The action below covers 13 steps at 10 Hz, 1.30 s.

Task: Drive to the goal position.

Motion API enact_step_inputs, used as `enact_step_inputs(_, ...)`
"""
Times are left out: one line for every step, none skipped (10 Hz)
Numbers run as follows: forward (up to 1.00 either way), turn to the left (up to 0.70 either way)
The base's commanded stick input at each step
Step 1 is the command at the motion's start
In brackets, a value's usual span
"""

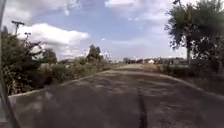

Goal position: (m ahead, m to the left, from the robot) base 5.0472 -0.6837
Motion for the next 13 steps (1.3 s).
enact_step_inputs(0.70, 0.00)
enact_step_inputs(0.70, 0.00)
enact_step_inputs(0.70, 0.00)
enact_step_inputs(0.70, -0.02)
enact_step_inputs(0.70, -0.07)
enact_step_inputs(0.70, -0.13)
enact_step_inputs(0.70, -0.18)
enact_step_inputs(0.70, -0.24)
enact_step_inputs(0.70, -0.30)
enact_step_inputs(0.70, -0.24)
enact_step_inputs(0.70, -0.17)
enact_step_inputs(0.70, -0.10)
enact_step_inputs(0.70, -0.02)
